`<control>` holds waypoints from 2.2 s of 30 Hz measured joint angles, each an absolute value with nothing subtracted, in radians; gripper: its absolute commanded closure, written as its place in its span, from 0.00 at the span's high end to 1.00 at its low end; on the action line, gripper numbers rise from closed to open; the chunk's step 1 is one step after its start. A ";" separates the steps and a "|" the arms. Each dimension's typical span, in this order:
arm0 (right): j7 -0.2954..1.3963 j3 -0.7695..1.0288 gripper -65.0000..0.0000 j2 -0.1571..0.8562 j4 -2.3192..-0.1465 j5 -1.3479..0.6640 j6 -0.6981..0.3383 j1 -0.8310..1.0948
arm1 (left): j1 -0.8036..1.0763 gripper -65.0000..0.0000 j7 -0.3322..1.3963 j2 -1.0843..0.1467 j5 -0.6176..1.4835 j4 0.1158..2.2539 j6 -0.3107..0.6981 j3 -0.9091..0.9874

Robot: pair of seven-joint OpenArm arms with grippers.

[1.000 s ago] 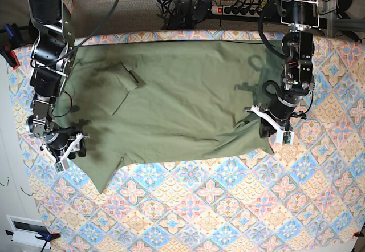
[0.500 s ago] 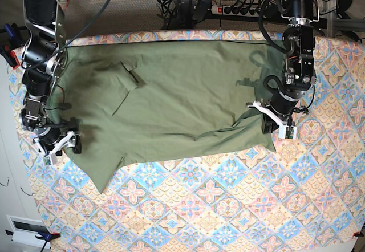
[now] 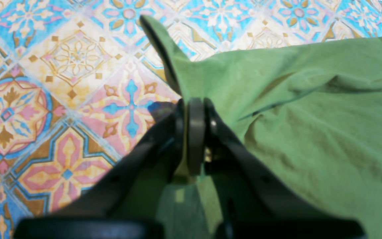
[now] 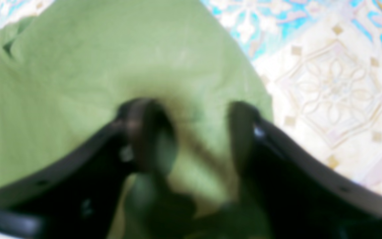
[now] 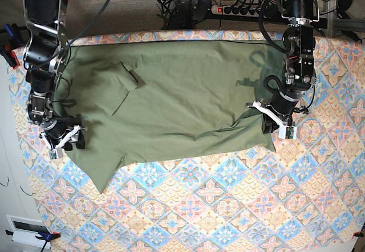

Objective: Layout the t-shirt on the table in an organized manner, then fold the t-shirt properly
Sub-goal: 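Lift the hem with both grippers and fold it toward the collar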

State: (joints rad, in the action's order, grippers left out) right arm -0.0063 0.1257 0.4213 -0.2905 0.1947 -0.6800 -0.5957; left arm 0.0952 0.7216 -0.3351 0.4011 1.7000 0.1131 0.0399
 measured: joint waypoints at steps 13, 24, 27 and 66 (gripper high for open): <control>0.071 0.046 0.01 0.419 -0.651 0.175 -0.677 -0.371 | 0.092 0.00 0.722 -0.339 0.401 1.700 0.113 0.040; 0.221 0.042 0.01 0.416 -0.957 0.204 -0.688 -0.233 | 0.092 0.00 0.725 -0.451 0.448 1.708 0.118 0.040; 0.237 0.096 0.01 0.407 -0.971 0.209 -0.710 -0.232 | 0.092 0.00 0.726 -0.456 0.473 1.708 0.121 0.077; 0.135 0.176 0.32 0.419 -0.570 0.228 -0.697 -0.490 | 0.094 0.00 0.722 -0.454 0.488 1.707 0.120 0.078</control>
